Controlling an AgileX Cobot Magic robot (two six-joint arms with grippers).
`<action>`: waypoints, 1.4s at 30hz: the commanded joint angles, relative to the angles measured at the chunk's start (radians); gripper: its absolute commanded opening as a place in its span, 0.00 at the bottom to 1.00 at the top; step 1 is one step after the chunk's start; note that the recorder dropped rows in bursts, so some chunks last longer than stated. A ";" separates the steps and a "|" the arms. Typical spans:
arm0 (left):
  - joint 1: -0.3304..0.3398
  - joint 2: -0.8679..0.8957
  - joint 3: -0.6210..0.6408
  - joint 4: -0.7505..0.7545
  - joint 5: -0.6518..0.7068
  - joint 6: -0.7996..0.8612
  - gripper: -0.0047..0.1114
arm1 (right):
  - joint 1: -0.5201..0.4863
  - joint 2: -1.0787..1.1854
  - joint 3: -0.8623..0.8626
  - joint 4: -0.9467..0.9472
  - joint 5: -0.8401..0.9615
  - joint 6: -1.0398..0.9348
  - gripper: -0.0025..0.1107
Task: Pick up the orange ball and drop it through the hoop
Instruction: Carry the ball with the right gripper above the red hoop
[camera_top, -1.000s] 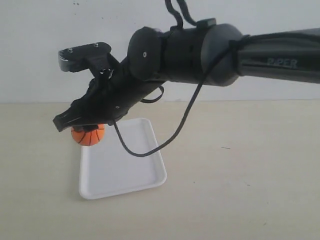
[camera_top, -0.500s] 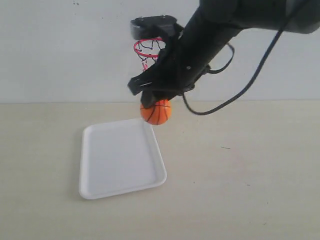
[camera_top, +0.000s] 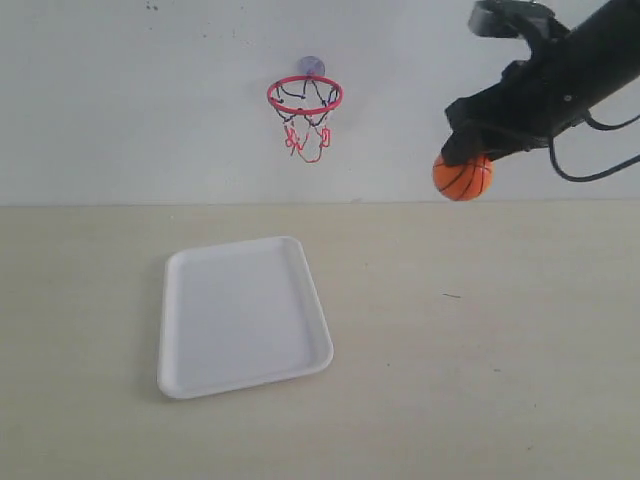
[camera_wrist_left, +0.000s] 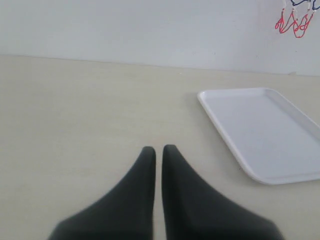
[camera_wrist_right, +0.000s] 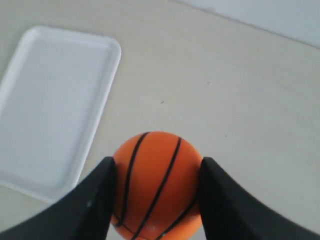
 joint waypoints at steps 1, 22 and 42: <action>0.003 -0.004 0.004 -0.003 -0.012 -0.007 0.08 | -0.062 -0.007 0.026 0.337 -0.078 -0.278 0.02; 0.003 -0.004 0.004 -0.003 -0.012 -0.007 0.08 | 0.037 0.512 -0.645 0.873 -0.114 -0.570 0.02; 0.003 -0.004 0.004 -0.003 -0.012 -0.007 0.08 | 0.157 0.653 -0.806 0.861 -0.379 -0.581 0.02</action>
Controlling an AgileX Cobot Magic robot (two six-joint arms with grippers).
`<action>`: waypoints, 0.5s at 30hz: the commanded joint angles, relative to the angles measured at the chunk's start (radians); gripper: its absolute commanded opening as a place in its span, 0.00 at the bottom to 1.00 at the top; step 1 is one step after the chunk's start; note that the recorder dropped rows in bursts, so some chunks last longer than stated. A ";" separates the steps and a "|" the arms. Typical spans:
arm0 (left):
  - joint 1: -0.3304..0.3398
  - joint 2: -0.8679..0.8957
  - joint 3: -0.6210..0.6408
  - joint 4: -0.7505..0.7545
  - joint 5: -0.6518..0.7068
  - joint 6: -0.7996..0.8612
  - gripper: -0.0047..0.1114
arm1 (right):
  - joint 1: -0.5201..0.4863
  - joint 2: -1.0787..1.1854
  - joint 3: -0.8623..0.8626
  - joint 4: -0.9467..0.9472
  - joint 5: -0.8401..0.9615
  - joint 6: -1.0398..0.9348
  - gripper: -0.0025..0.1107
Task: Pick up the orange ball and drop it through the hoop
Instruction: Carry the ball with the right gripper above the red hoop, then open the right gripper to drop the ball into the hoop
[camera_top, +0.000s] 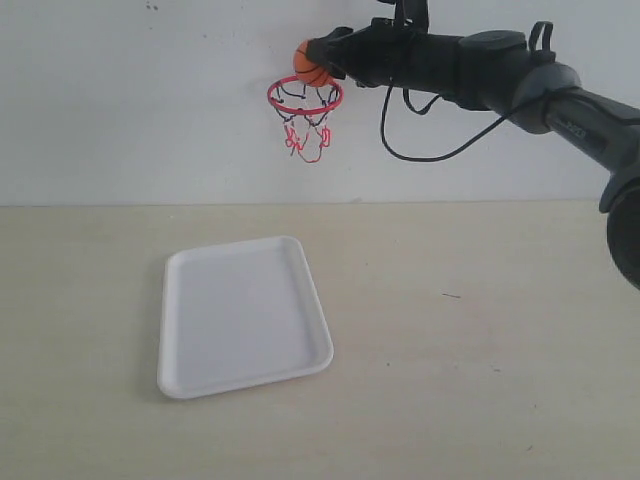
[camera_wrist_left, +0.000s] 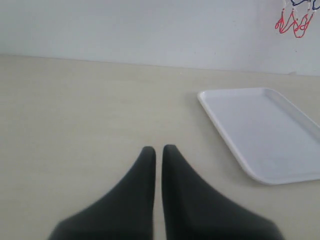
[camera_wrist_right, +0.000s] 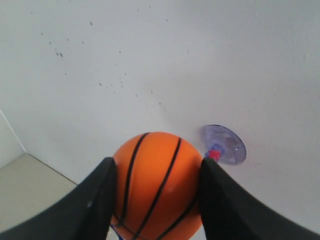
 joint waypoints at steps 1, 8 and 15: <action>0.003 -0.004 0.004 -0.003 -0.012 -0.007 0.08 | -0.002 -0.004 -0.009 0.001 -0.010 -0.009 0.02; 0.003 -0.004 0.004 -0.003 -0.012 -0.007 0.08 | -0.002 -0.004 -0.009 0.001 -0.012 0.002 0.02; 0.003 -0.004 0.004 -0.003 -0.012 -0.007 0.08 | -0.002 -0.004 -0.009 -0.005 -0.026 0.061 0.53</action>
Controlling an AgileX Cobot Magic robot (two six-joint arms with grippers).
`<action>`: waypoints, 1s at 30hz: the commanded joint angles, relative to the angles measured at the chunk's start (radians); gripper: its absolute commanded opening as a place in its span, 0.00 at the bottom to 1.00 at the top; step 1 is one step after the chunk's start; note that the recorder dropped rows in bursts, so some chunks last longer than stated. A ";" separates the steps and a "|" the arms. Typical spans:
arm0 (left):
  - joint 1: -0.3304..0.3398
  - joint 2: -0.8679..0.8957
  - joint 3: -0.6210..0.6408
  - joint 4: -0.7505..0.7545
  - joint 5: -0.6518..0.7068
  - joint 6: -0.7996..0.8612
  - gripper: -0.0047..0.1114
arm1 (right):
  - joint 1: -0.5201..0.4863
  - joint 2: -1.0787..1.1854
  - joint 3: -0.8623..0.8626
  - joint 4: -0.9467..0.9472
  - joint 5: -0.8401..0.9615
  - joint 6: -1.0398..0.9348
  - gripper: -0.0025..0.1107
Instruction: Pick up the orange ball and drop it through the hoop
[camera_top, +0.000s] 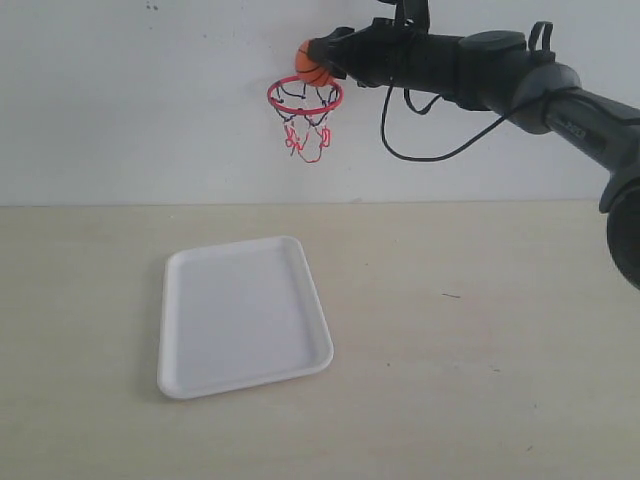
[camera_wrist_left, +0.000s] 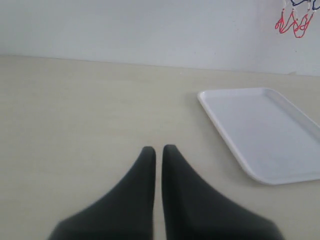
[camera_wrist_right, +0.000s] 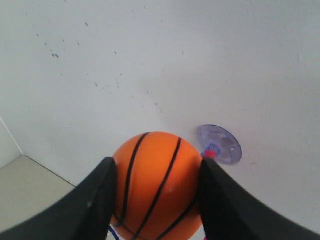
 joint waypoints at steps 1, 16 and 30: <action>0.003 -0.004 0.004 -0.003 -0.012 -0.007 0.08 | -0.002 -0.004 -0.009 -0.003 -0.023 0.072 0.63; 0.003 -0.004 0.004 -0.003 -0.012 -0.007 0.08 | -0.002 -0.004 -0.009 -0.017 -0.025 0.107 0.31; 0.003 -0.004 0.004 -0.003 -0.012 -0.007 0.08 | -0.119 -0.049 -0.009 -0.237 0.384 0.241 0.02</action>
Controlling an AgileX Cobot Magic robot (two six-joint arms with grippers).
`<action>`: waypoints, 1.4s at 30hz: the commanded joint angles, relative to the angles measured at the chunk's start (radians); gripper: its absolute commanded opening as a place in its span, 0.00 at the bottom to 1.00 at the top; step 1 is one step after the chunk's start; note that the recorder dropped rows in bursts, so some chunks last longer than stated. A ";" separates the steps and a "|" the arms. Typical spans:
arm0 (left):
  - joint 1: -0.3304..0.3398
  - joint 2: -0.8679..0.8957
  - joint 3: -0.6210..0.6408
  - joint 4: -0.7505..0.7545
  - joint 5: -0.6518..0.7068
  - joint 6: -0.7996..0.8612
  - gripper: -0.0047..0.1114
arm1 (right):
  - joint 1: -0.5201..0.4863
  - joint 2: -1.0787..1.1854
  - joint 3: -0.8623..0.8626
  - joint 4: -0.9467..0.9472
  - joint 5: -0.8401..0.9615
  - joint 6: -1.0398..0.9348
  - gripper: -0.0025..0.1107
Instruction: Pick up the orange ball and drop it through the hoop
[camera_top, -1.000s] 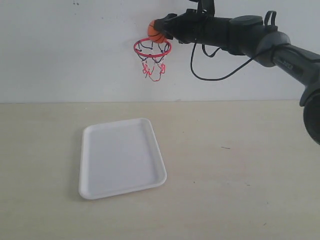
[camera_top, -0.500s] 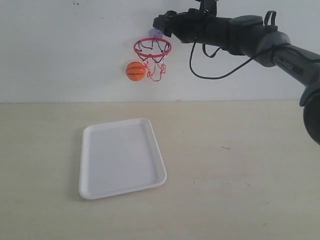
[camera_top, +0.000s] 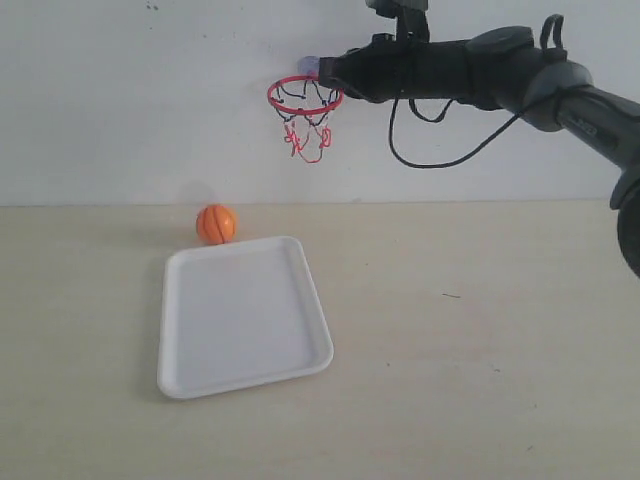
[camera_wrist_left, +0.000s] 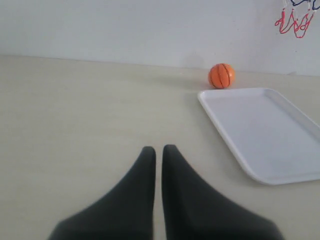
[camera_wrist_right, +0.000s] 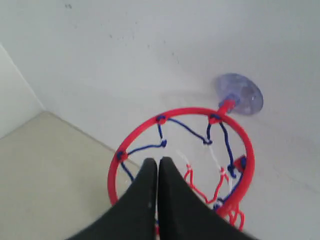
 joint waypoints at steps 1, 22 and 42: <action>0.003 -0.004 0.004 -0.003 -0.012 -0.007 0.08 | -0.105 -0.051 -0.009 -0.062 0.262 0.110 0.02; 0.003 -0.004 0.004 -0.003 -0.012 -0.007 0.08 | -0.273 -0.600 0.923 -0.105 0.546 0.017 0.02; 0.003 -0.004 0.004 -0.003 -0.012 -0.007 0.08 | -0.283 -0.869 1.402 -0.078 0.546 -0.031 0.02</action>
